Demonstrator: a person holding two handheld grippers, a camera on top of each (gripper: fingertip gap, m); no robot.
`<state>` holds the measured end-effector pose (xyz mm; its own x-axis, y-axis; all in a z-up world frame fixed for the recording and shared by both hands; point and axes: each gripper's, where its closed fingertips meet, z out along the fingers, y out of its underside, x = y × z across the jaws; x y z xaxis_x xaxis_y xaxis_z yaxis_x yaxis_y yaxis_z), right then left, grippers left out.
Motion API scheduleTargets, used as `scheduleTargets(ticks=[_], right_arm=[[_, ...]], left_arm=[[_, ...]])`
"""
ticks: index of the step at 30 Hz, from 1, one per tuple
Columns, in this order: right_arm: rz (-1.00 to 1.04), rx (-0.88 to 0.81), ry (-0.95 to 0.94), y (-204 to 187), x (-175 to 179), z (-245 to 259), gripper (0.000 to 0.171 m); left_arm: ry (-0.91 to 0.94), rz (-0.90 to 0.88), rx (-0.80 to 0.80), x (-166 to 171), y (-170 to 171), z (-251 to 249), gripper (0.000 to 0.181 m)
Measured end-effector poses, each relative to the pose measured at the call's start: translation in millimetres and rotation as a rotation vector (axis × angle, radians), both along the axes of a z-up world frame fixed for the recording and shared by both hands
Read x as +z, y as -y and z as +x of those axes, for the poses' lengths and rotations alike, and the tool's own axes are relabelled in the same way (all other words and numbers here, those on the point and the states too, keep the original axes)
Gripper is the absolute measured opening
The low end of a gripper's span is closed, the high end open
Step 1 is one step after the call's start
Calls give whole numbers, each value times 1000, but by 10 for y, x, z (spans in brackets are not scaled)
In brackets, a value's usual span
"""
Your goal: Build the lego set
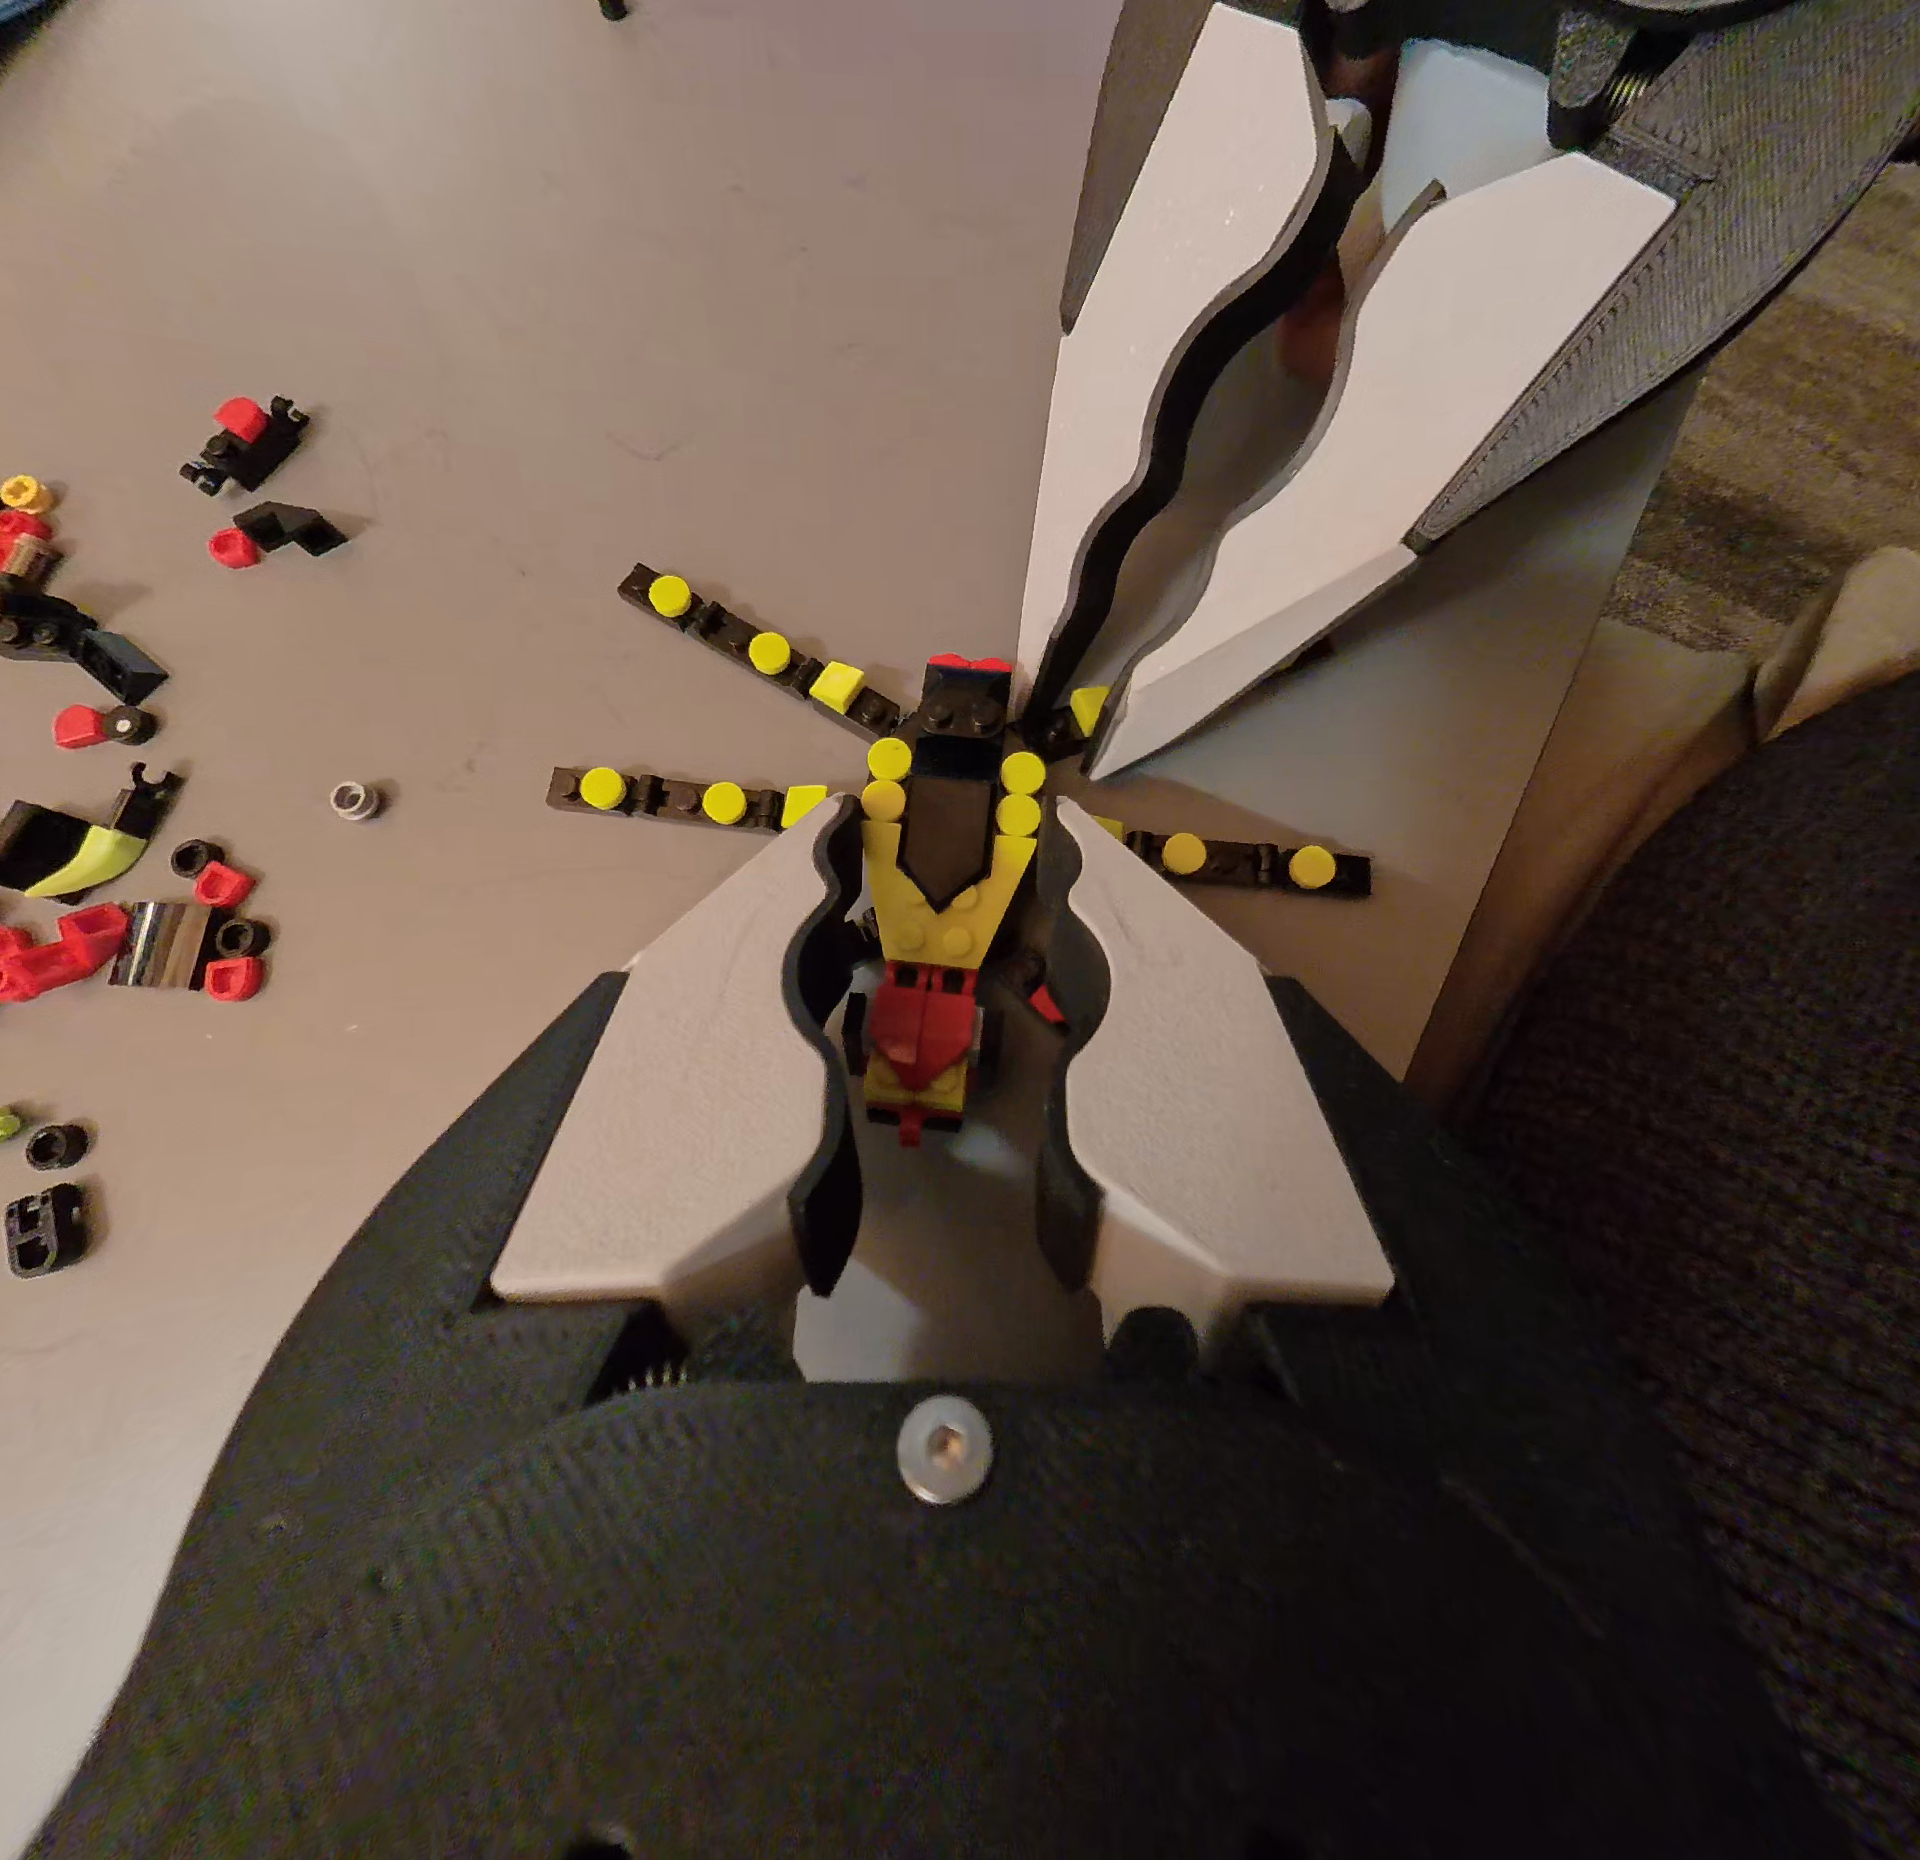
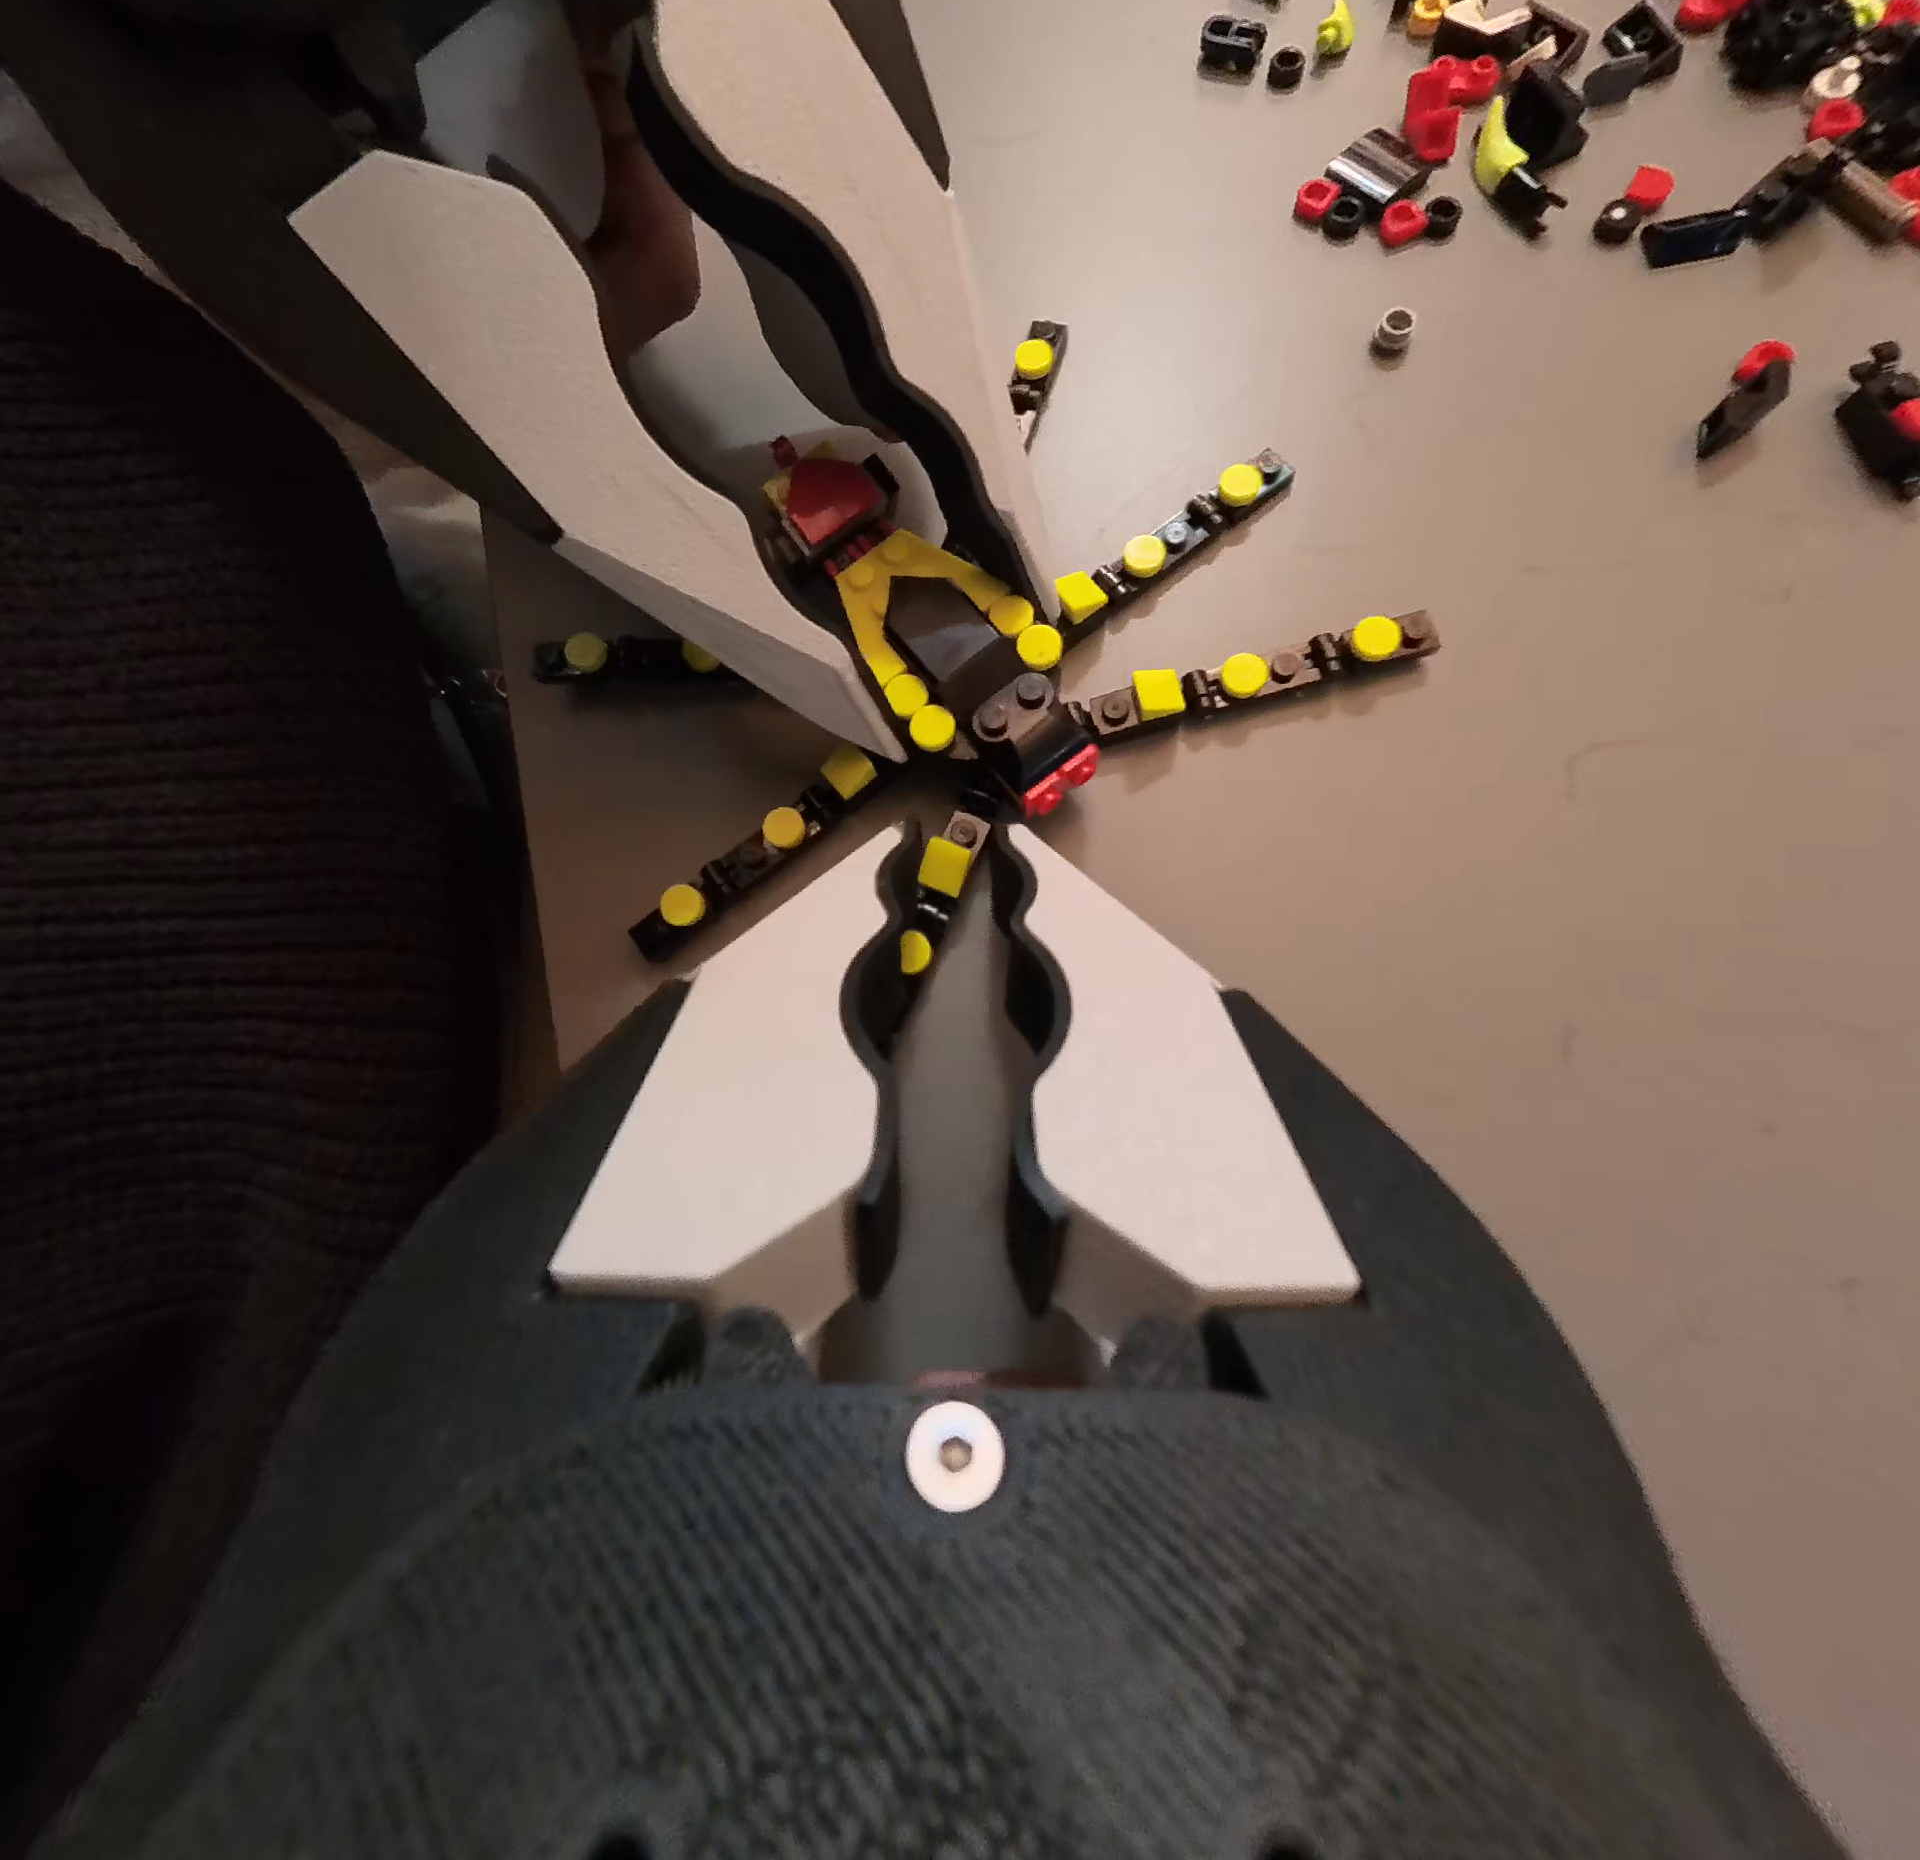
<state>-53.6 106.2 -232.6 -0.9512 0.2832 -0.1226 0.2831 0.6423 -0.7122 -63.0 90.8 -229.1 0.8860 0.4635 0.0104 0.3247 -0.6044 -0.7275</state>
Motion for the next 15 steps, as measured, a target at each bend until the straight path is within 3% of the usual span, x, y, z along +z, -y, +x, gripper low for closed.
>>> scheduleTargets(ticks=[4,15], right_arm=[[10,-17,1,-21,7,2,21],[66,-66,-52,-143,-7,19,19]], left_arm=[[-3,-3,6,1,6,-10,34],[-8,-2,24,0,29,-38,34]])
